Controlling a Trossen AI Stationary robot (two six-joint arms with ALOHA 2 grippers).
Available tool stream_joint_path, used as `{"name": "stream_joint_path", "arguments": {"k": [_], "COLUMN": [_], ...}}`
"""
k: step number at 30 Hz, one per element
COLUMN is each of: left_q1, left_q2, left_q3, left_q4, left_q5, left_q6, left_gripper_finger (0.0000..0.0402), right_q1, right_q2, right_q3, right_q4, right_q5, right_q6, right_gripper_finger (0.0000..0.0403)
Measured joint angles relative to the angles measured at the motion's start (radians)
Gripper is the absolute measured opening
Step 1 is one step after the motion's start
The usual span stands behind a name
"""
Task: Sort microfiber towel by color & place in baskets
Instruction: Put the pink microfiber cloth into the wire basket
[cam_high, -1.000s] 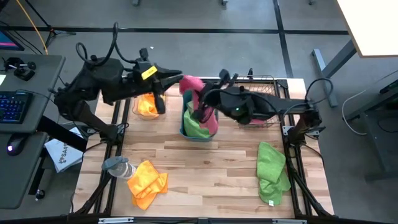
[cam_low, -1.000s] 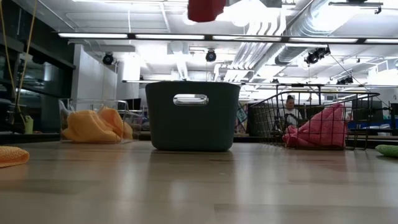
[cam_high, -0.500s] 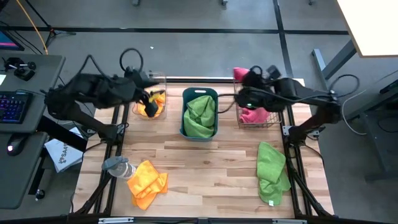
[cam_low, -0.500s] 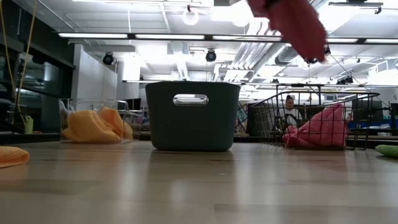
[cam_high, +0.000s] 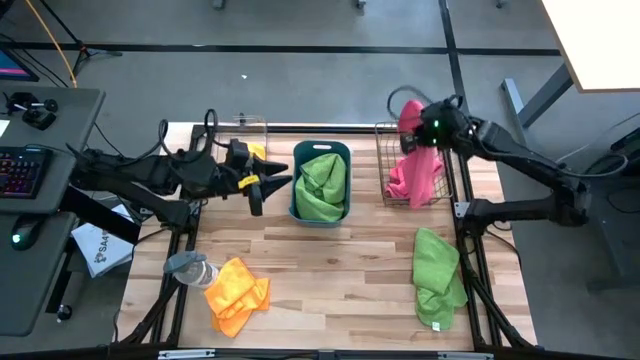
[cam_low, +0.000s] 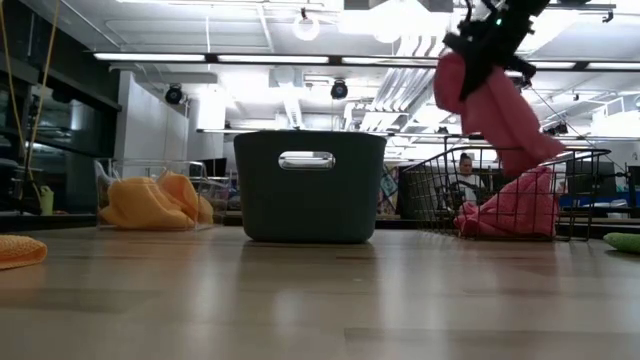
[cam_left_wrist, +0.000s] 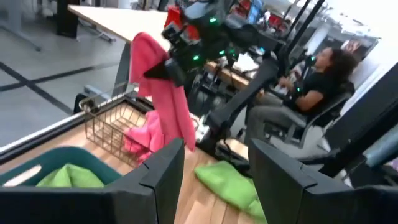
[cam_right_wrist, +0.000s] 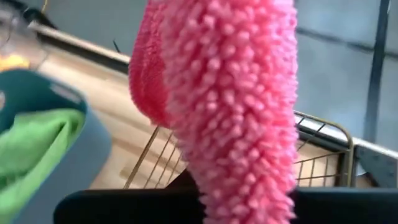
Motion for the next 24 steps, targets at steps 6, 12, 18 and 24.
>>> {"name": "stream_joint_path", "arguments": {"k": [6, 12, 18, 24], "left_q1": [-0.009, -0.053, -0.082, -0.088], "left_q2": [-0.012, -0.014, -0.013, -0.013], "left_q3": [-0.001, -0.001, -0.001, -0.001], "left_q4": [0.014, 0.008, -0.028, -0.059], "left_q5": [0.006, 0.013, 0.011, -0.007], "left_q6": [0.001, 0.002, 0.005, 0.019], "left_gripper_finger": [0.0168, 0.0168, 0.0168, 0.0168], "right_q1": [-0.149, -0.134, -0.102, -0.102], "right_q2": [0.089, 0.163, 0.173, 0.173], "right_q3": [-0.002, -0.057, -0.193, -0.247], "right_q4": [0.01, 0.023, 0.014, 0.087], "right_q5": [-0.109, -0.193, -0.157, -0.252], "right_q6": [0.01, 0.005, 0.087, 0.125], "right_gripper_finger": [0.0, 0.0, 0.0001, 0.0062]}}
